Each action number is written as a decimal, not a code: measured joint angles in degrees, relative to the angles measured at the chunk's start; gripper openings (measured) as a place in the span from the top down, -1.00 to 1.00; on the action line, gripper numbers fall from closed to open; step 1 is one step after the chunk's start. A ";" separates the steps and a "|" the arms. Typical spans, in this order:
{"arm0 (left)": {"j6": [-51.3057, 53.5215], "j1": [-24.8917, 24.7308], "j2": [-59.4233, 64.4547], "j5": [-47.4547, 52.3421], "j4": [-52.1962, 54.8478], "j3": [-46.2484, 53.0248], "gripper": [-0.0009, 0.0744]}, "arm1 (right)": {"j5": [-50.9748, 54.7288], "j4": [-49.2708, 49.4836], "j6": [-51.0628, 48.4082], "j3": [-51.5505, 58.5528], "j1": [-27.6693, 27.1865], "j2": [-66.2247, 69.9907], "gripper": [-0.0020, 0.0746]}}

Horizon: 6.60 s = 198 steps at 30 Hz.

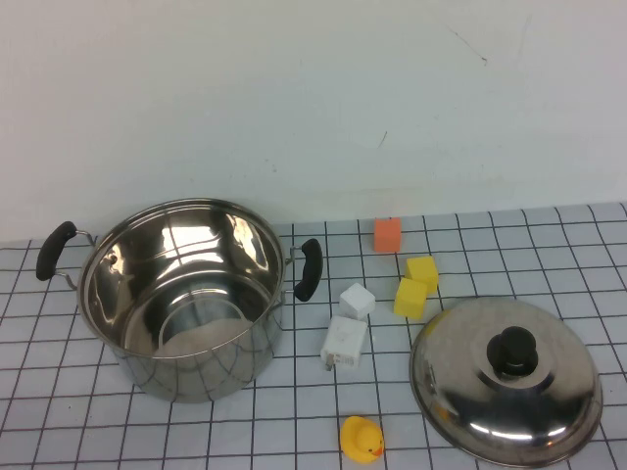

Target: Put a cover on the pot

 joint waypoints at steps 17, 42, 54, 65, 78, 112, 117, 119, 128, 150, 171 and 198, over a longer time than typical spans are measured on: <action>0.00 0.00 0.00 0.00 0.00 0.00 0.98 | 0.00 0.00 0.00 0.00 0.00 0.00 0.95; 0.00 0.00 0.00 0.00 0.00 0.00 0.98 | -3.65 37.07 4.81 0.51 0.00 0.00 0.95; 0.23 0.00 0.00 0.00 0.00 0.00 0.98 | 11.03 40.21 -30.60 -14.92 0.00 6.75 0.95; 0.23 0.00 0.00 0.00 0.00 0.00 0.98 | -1.83 29.41 -19.14 -20.82 6.04 30.49 0.82; 0.23 0.00 0.00 0.00 0.00 0.00 0.98 | -67.12 0.29 6.02 -12.81 28.48 63.69 -0.46; 0.00 0.00 0.00 0.00 0.00 0.00 0.98 | -86.42 10.11 5.61 -22.47 28.52 118.12 -0.27; 0.00 0.00 0.00 0.00 0.00 0.00 0.98 | -86.33 10.24 5.30 -22.47 28.52 117.31 0.39; 0.00 0.00 0.00 0.00 0.00 0.00 0.98 | -85.72 11.00 5.17 -22.11 28.52 115.01 0.57; 0.00 0.00 0.00 0.00 0.00 0.00 0.98 | -85.38 16.05 -1.01 -19.95 28.52 93.63 0.71; 0.00 0.00 0.00 0.00 0.00 0.00 0.98 | -85.37 13.36 1.22 -31.36 28.52 119.96 -0.61; 0.13 0.00 0.00 0.00 0.00 0.00 0.98 | -83.58 13.01 -4.04 -24.71 28.52 103.33 0.07; 0.13 0.00 0.00 0.00 0.00 0.00 0.98 | -24.51 -8.18 5.02 -87.66 49.85 112.21 0.07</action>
